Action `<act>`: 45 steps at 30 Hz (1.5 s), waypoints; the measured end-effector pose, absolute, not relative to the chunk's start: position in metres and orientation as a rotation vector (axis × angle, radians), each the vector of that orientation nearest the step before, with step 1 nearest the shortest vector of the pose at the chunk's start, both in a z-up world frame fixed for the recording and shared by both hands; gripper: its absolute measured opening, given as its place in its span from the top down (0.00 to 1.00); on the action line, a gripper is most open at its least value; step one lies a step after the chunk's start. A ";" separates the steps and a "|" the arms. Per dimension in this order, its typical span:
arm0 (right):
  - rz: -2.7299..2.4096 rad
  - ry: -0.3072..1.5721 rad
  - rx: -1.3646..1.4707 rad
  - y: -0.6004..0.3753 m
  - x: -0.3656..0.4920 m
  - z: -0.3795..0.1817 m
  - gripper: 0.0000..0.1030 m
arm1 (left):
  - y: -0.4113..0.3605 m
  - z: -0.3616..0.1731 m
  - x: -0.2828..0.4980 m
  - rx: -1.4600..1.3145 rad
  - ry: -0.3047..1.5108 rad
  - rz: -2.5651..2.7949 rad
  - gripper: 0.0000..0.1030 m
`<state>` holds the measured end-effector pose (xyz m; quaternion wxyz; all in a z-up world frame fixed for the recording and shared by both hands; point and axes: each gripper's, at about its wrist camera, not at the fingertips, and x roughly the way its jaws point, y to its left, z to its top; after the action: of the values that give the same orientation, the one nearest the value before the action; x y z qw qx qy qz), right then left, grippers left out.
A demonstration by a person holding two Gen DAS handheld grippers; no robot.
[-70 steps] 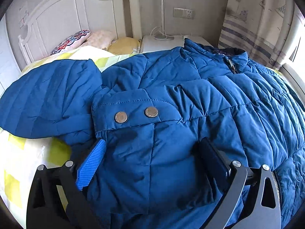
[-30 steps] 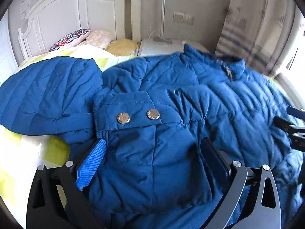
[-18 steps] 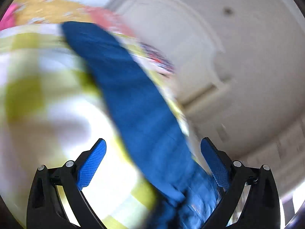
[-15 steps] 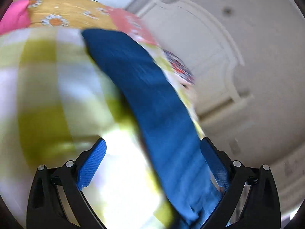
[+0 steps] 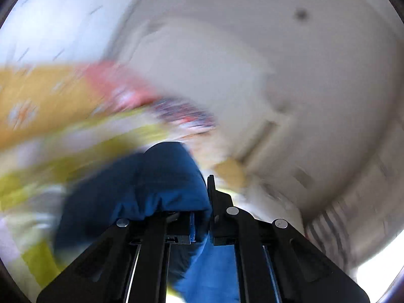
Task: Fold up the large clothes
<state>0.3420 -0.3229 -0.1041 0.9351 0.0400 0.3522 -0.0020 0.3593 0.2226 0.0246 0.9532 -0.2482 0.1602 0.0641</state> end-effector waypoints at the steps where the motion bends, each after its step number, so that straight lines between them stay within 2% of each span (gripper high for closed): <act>1: -0.014 0.692 0.124 -0.330 0.338 -0.101 0.13 | 0.185 0.037 0.358 -0.423 0.318 0.049 0.95; 4: -0.050 0.571 0.265 -0.358 0.321 -0.089 0.13 | 0.074 0.051 0.353 -0.187 0.349 -0.171 0.95; 6: -0.082 0.501 0.342 -0.379 0.312 -0.084 0.13 | -0.003 0.039 0.349 -0.022 0.412 -0.285 0.95; 10: -0.129 0.461 0.456 -0.409 0.304 -0.088 0.13 | -0.134 -0.046 0.350 0.262 0.688 -0.460 0.92; 12: -0.133 0.465 0.511 -0.419 0.305 -0.093 0.13 | -0.167 -0.092 0.351 0.340 0.821 -0.485 0.87; 13: -0.133 0.466 0.522 -0.421 0.305 -0.094 0.13 | -0.173 -0.104 0.344 0.375 0.813 -0.453 0.86; 15: -0.124 0.471 0.526 -0.422 0.307 -0.096 0.13 | -0.182 -0.111 0.334 0.437 0.773 -0.424 0.85; 17: -0.114 0.477 0.508 -0.419 0.308 -0.097 0.13 | -0.186 -0.107 0.323 0.455 0.794 -0.437 0.80; 20: -0.105 0.487 0.495 -0.419 0.311 -0.098 0.13 | -0.186 -0.089 0.303 0.551 0.722 -0.397 0.63; 21: -0.105 0.486 0.498 -0.419 0.309 -0.097 0.13 | -0.184 -0.083 0.299 0.607 0.657 -0.369 0.52; 23: -0.104 0.487 0.511 -0.421 0.309 -0.099 0.13 | -0.178 -0.072 0.274 0.667 0.567 -0.376 0.04; 27: -0.105 0.489 0.514 -0.422 0.308 -0.099 0.13 | -0.139 -0.054 0.254 0.564 0.555 -0.427 0.04; 30: -0.096 0.499 0.483 -0.419 0.312 -0.098 0.13 | -0.069 -0.038 0.255 0.259 0.537 -0.329 0.04; 32: -0.091 0.509 0.458 -0.415 0.315 -0.098 0.13 | -0.028 -0.040 0.271 0.113 0.597 -0.187 0.04; 34: -0.091 0.515 0.437 -0.410 0.318 -0.097 0.13 | -0.006 -0.048 0.289 0.082 0.678 -0.065 0.04; 42: -0.082 0.515 0.292 -0.381 0.321 -0.092 0.13 | -0.003 -0.108 0.327 0.056 0.892 0.005 0.04; 45: 0.013 0.472 0.173 -0.348 0.316 -0.082 0.13 | 0.008 -0.111 0.325 -0.009 0.888 -0.003 0.04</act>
<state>0.3161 -0.3478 -0.0824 0.9686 0.0857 0.2334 0.0064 0.3246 0.0076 -0.1105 0.9030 -0.0042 0.4296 -0.0015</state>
